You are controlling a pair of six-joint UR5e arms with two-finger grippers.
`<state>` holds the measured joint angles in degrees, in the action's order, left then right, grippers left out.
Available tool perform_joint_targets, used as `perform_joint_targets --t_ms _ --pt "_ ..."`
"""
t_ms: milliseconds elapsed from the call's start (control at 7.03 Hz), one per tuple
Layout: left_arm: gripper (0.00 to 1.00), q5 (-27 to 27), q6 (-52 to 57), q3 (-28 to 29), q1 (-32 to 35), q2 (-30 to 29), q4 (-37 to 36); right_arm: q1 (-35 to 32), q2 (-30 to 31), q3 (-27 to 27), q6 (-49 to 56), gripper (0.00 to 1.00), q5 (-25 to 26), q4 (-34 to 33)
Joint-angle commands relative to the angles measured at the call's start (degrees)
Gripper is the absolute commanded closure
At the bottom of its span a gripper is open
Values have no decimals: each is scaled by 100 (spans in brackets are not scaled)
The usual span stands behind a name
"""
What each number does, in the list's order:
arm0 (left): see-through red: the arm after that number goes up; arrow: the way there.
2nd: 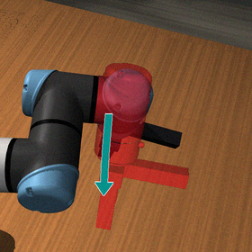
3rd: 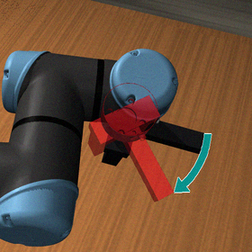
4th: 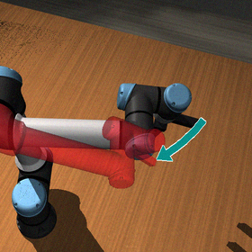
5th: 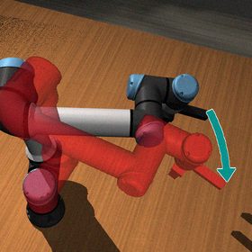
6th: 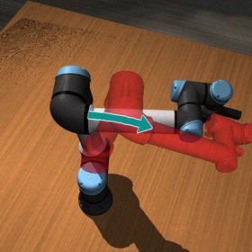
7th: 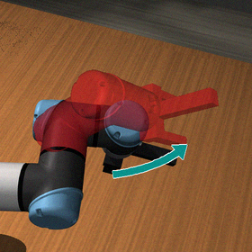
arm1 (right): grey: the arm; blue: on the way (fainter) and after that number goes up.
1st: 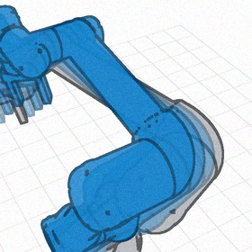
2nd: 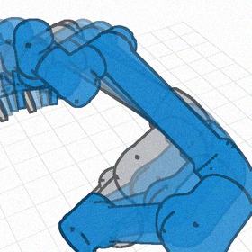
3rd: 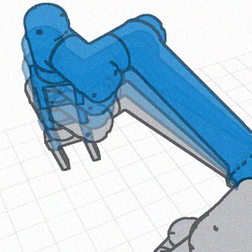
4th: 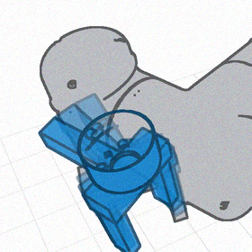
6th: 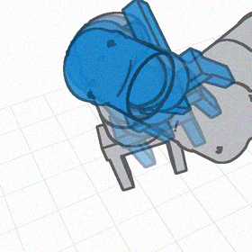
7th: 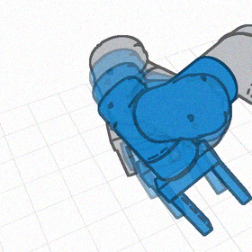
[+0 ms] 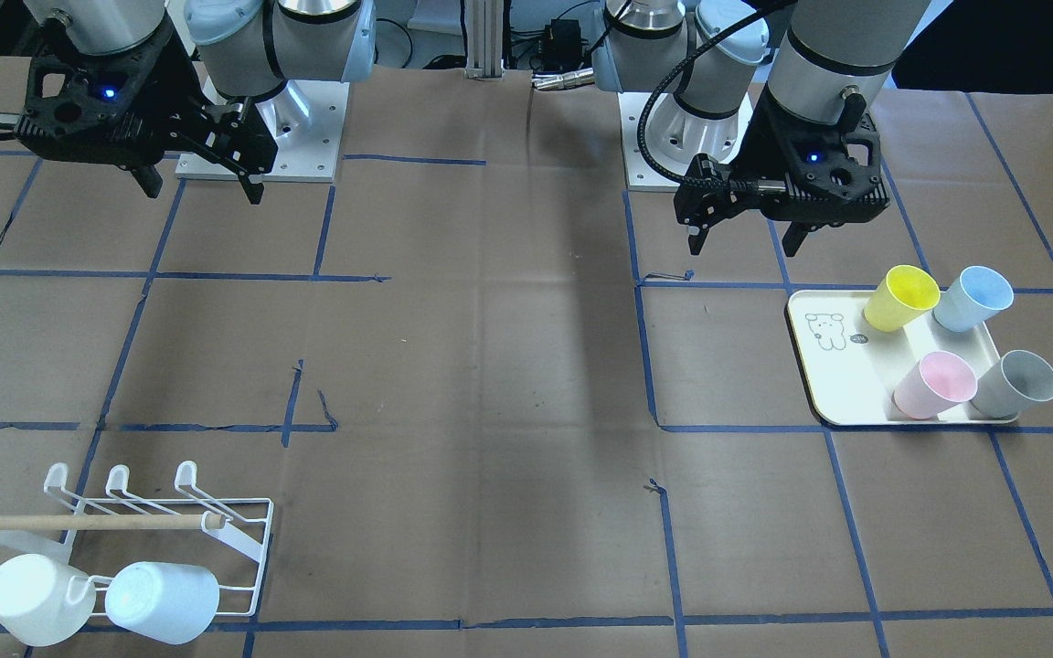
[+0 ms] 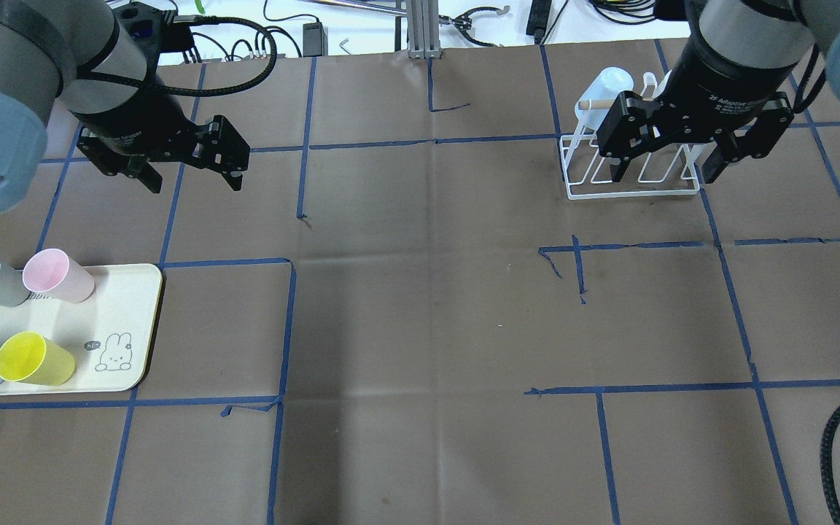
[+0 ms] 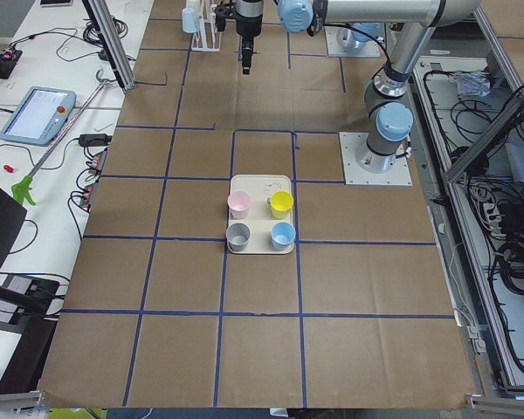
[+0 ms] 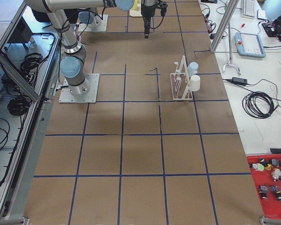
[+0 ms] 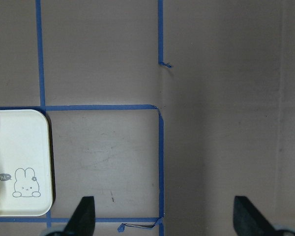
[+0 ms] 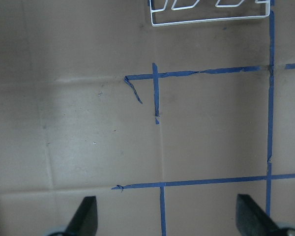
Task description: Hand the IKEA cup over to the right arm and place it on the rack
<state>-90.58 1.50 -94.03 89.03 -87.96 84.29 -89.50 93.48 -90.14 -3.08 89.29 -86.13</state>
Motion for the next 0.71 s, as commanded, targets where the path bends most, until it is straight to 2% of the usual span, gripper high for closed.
perform_joint_targets --t_ms 0,569 --pt "1 5 0 -2 0 -1 0 -94 -66 -4 -8 0 -16 -9" --pt "1 5 0 -10 0 -2 0 -121 -67 -13 36 0 19 -44"
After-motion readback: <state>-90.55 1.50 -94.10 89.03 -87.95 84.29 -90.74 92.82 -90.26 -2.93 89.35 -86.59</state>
